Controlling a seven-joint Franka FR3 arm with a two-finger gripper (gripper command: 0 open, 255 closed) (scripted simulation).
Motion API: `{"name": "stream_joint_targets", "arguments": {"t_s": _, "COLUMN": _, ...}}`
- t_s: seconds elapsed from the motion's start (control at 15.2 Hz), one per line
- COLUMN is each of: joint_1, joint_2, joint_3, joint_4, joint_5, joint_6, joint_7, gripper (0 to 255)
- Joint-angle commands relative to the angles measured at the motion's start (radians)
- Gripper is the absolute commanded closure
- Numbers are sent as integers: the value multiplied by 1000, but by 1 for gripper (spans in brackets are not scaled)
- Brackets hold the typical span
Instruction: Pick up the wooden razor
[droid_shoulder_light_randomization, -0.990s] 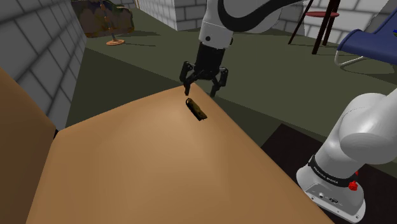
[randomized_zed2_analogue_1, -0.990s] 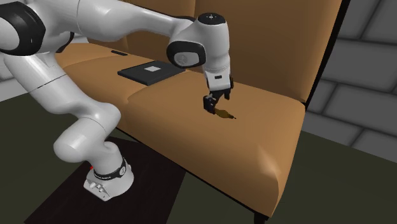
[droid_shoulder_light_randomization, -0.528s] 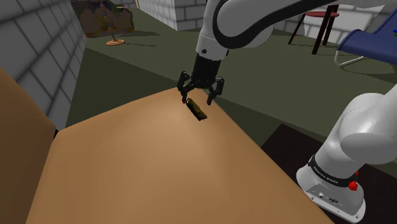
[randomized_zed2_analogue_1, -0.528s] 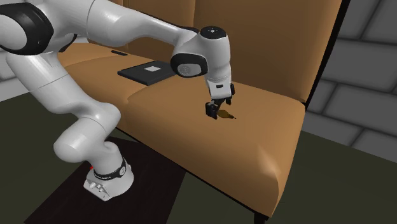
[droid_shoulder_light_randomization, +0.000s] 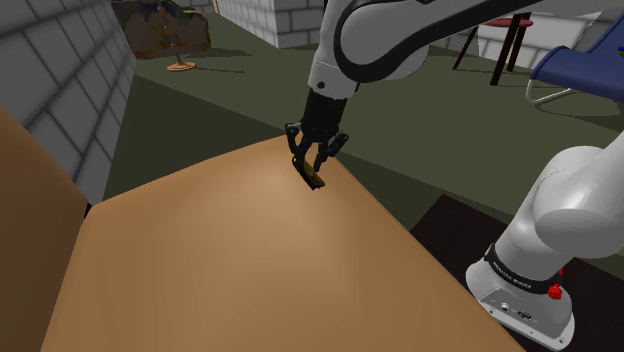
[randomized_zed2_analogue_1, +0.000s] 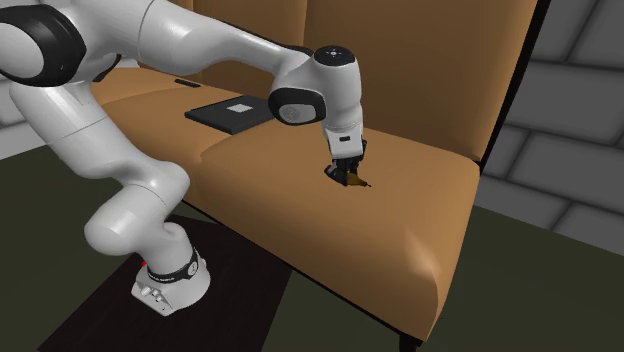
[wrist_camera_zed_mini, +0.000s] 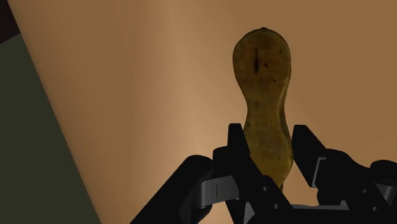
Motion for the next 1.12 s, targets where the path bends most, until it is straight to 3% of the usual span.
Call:
{"name": "stream_joint_targets", "arguments": {"t_s": 0.0, "joint_1": 0, "joint_2": 0, "joint_3": 1, "joint_4": -1, "joint_5": 0, "joint_6": -1, "joint_7": 0, "gripper": 255}}
{"name": "stream_joint_targets", "arguments": {"t_s": 0.2, "joint_1": 0, "joint_2": 3, "joint_3": 1, "joint_4": 1, "joint_5": 0, "joint_6": 0, "joint_7": 0, "gripper": 255}}
{"name": "stream_joint_targets", "arguments": {"t_s": 1.06, "joint_1": -12, "joint_2": -38, "joint_3": -21, "joint_4": 140, "joint_5": -34, "joint_6": -175, "joint_7": 46, "gripper": 255}}
